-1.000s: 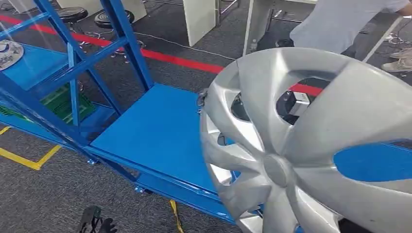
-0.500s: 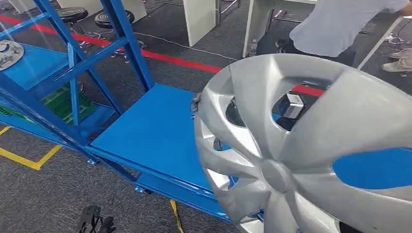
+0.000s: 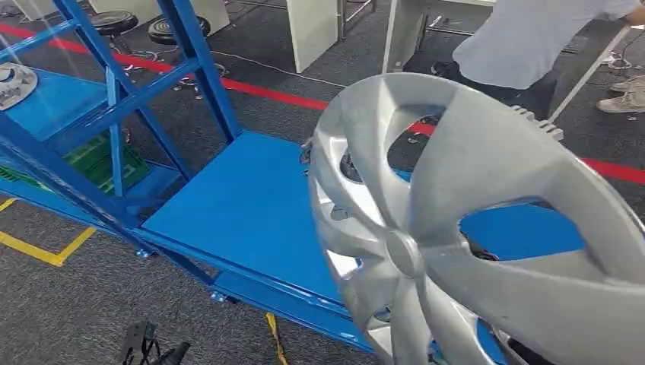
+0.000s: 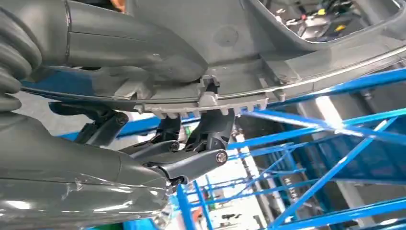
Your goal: Take the parts from the cabinet and place them on the table.
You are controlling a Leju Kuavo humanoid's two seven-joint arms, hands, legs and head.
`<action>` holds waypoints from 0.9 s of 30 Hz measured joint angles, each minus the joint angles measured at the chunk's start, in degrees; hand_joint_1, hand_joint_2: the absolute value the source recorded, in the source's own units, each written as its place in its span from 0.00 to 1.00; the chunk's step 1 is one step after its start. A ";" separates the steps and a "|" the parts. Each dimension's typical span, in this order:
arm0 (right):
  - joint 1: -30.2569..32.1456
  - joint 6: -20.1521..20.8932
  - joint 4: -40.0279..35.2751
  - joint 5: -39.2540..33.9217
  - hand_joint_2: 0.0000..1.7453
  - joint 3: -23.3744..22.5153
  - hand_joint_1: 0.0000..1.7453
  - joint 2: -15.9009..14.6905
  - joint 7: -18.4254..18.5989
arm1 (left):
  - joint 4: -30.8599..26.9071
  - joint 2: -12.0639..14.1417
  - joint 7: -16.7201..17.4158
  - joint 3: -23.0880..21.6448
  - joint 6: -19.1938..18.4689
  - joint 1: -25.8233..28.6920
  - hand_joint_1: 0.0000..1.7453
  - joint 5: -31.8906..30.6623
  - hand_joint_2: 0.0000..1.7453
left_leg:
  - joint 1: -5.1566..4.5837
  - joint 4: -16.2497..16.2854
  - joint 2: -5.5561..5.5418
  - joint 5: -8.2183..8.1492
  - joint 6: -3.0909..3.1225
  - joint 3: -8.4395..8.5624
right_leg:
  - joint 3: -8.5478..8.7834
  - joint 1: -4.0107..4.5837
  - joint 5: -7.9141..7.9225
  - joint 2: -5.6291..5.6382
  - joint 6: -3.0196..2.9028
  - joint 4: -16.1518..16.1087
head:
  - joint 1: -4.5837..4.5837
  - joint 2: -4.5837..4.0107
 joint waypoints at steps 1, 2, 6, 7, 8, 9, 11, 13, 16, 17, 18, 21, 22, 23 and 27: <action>-0.51 -0.13 0.94 0.11 1.00 -0.02 1.00 -0.07 -0.07 | 0.00 0.00 -0.15 0.06 0.00 0.00 0.00 0.00 1.00 | 0.00 0.01 0.00 0.00 0.00 0.00 | 0.00 0.00 0.00 0.00 0.00 0.00 | 0.00 0.00; -1.01 -0.35 1.80 0.35 1.00 -0.02 1.00 -0.18 -0.11 | 0.00 0.00 -0.31 0.09 0.00 0.00 0.00 0.00 1.00 | 0.00 0.01 0.00 0.00 0.00 0.00 | 0.00 0.00 0.00 0.00 0.00 0.00 | 0.02 0.00; -2.74 -0.77 4.84 1.14 1.00 -0.02 1.00 -0.57 -0.39 | 0.00 0.02 -0.61 0.39 -0.26 0.00 0.00 0.00 1.00 | 0.00 0.01 0.00 0.00 0.00 0.00 | -0.01 0.00 0.00 0.00 0.00 0.00 | 0.00 0.00; -3.03 -0.96 5.45 1.44 1.00 -0.02 1.00 -0.68 -0.37 | 0.00 0.07 -0.61 0.41 -0.42 0.00 0.00 -0.02 1.00 | 0.00 0.00 0.00 0.00 0.00 0.00 | -0.02 0.00 -0.01 0.00 0.00 0.00 | -0.02 0.00; -3.33 -1.01 6.17 1.62 1.00 -0.02 1.00 -0.77 -0.31 | 0.00 0.09 -0.61 0.44 -0.50 0.00 0.00 -0.02 1.00 | 0.00 0.00 0.00 0.00 0.00 -0.01 | -0.02 0.00 -0.01 0.00 0.00 0.00 | -0.02 0.00; -3.56 -1.01 6.65 1.66 1.00 -0.02 1.00 -0.83 -0.29 | 0.00 0.09 -0.63 0.48 -0.52 0.01 0.00 -0.02 1.00 | 0.00 0.00 0.00 0.00 0.00 -0.01 | -0.02 0.00 -0.01 0.00 0.00 0.00 | 0.00 0.00; -4.10 -1.01 7.83 1.79 1.00 -0.02 1.00 -1.01 -0.26 | 0.00 0.13 -0.70 0.68 -0.55 0.03 0.00 -0.02 1.00 | 0.00 0.00 0.00 0.00 0.00 -0.01 | -0.02 0.00 -0.01 0.01 0.00 0.00 | -0.02 0.00; -4.65 -1.01 8.83 1.79 1.00 -0.02 1.00 -1.16 -0.09 | 0.00 0.18 -0.76 0.94 -0.61 0.03 0.00 0.00 1.00 | 0.00 0.00 0.00 0.00 0.00 -0.01 | -0.02 0.00 -0.01 0.01 0.00 0.00 | -0.02 0.00; -5.19 -0.98 9.97 1.79 1.00 -0.02 1.00 -1.25 -0.07 | 0.00 0.26 -0.76 1.16 -0.70 0.09 0.00 0.00 1.00 | 0.00 0.00 0.00 0.00 0.00 0.00 | -0.01 0.01 0.00 0.00 0.00 0.00 | -0.02 0.00; -5.32 -0.79 10.34 1.73 1.00 -0.02 1.00 -1.27 -0.05 | 0.00 0.31 -0.77 1.29 -0.70 0.10 0.00 0.00 1.00 | 0.00 0.00 0.00 0.00 0.00 0.00 | -0.01 0.01 0.00 0.00 0.00 0.00 | 0.00 0.00; -5.46 -0.42 10.73 1.64 1.00 -0.02 1.00 -1.27 -0.20 | 0.00 0.33 -0.79 1.40 -0.70 0.11 0.00 0.04 1.00 | 0.00 0.00 0.00 0.00 0.00 0.00 | -0.01 0.01 0.00 0.00 0.00 0.01 | -0.02 0.00; -5.75 0.48 11.61 1.35 1.00 0.00 1.00 -1.27 -0.68 | 0.00 0.42 -0.81 1.59 -0.70 0.13 0.00 0.02 1.00 | 0.00 0.00 0.00 0.00 0.00 0.00 | -0.01 0.01 0.00 0.00 0.00 0.01 | 0.00 0.00; -5.77 0.77 11.85 1.29 1.00 0.02 1.00 -1.27 -0.81 | 0.00 0.46 -0.81 1.68 -0.70 0.13 0.00 0.02 1.00 | 0.00 0.00 0.00 0.00 0.00 -0.01 | -0.01 0.01 0.00 0.00 0.00 0.01 | -0.02 0.00; -5.77 1.11 12.07 1.16 1.00 0.02 1.00 -1.27 -1.01 | 0.00 0.46 -0.81 1.77 -0.70 0.13 0.00 -0.02 1.00 | 0.00 0.00 0.00 0.00 0.00 -0.01 | -0.01 0.01 0.00 0.00 0.00 0.01 | -0.02 0.00; -5.80 1.66 12.70 0.81 1.00 0.09 1.00 -1.23 -1.31 | 0.00 0.50 -0.81 1.90 -0.90 0.13 0.00 -0.04 1.00 | 0.00 0.00 -0.01 0.00 0.00 -0.02 | -0.01 0.01 0.00 0.00 0.00 0.01 | -0.02 0.00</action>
